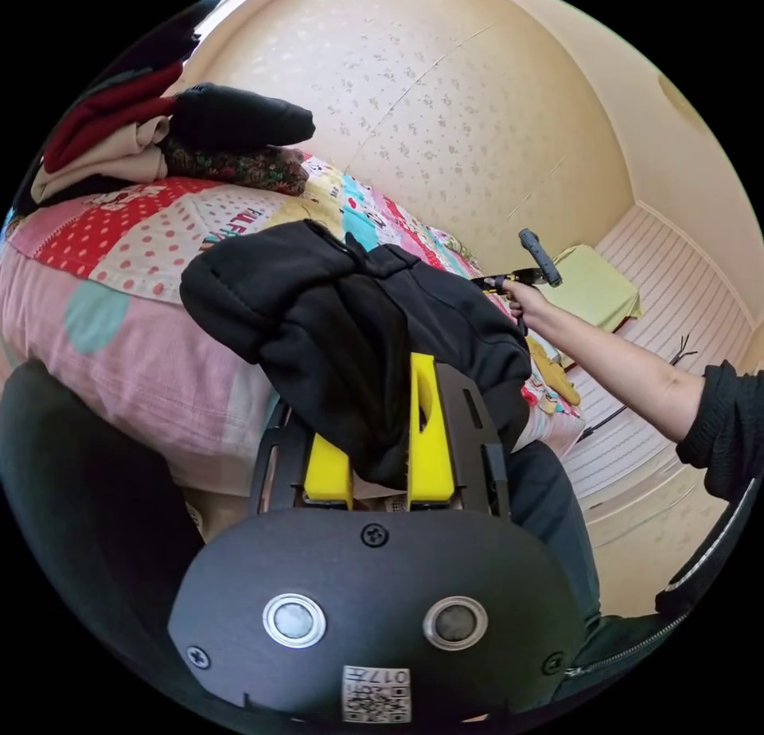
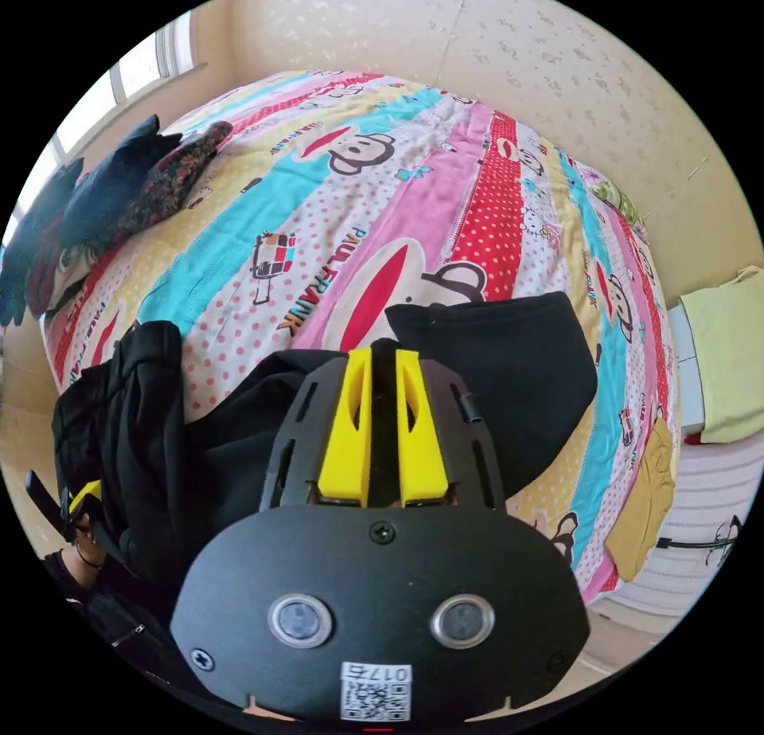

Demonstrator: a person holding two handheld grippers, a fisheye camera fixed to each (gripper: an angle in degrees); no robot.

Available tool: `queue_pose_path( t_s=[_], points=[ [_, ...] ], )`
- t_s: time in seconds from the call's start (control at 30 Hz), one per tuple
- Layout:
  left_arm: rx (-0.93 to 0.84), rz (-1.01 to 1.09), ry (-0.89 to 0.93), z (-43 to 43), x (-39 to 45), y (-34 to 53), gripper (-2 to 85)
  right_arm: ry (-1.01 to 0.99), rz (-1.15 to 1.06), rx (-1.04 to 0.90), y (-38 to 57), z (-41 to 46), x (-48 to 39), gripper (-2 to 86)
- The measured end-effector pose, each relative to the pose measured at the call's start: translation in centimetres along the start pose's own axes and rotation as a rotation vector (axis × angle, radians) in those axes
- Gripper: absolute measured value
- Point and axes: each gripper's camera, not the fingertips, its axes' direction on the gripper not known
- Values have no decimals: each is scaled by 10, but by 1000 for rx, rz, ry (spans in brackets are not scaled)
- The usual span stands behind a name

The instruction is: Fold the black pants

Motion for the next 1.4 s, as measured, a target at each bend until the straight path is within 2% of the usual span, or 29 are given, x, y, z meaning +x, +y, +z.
queue_pose_path(
  t_s=[0.1, 0.2, 0.27, 0.43, 0.5, 0.63, 0.7, 0.8, 0.87, 0.97, 1.0, 1.07, 1.17, 1.27, 1.33, 1.4],
  points=[
    [5, 16, -19, 2, 6, 3, 98, 46, 76, 104, 4, -37, 45, 40],
    [11, 5, -15, 4, 6, 7, 97, 201, 91, 130, 14, -83, 98, 34],
    [10, 5, -12, 4, 6, 8, 96, 304, 177, 237, 38, -142, 148, 32],
    [20, 9, 10, 5, 4, 15, 100, 244, 535, 475, 129, -243, 261, 31],
    [28, 16, 20, 5, 5, 18, 105, 205, 625, 457, 161, -246, 296, 33],
    [53, 31, 46, 7, 5, 26, 112, 146, 640, 161, 216, -162, 343, 39],
    [55, 20, 43, 8, 3, 28, 113, 99, 622, 147, 237, -129, 339, 40],
    [52, 22, 46, 7, -1, 33, 114, -3, 480, 283, 244, -101, 298, 54],
    [56, 25, 47, 5, -3, 38, 114, -211, 212, 380, 220, -87, 242, 89],
    [59, 27, 51, 5, -7, 43, 113, -495, -58, 340, 171, -65, 163, 129],
    [62, 19, 56, 4, -9, 45, 112, -542, -95, 328, 161, -60, 148, 133],
    [69, 0, 68, 3, -13, 48, 110, -811, -165, 283, 128, -26, 93, 143],
    [67, -6, 76, 0, -16, 54, 104, -1039, -144, 199, 97, 35, 33, 156],
    [89, 14, 58, -12, -19, 63, 83, -967, -156, 108, 70, 93, -10, 181],
    [172, 78, 109, -32, -16, 72, 67, -930, -158, 39, 54, 125, -23, 201],
    [204, 135, 109, -42, -12, 81, 66, -968, -144, -40, 40, 159, -29, 218]
  ],
)
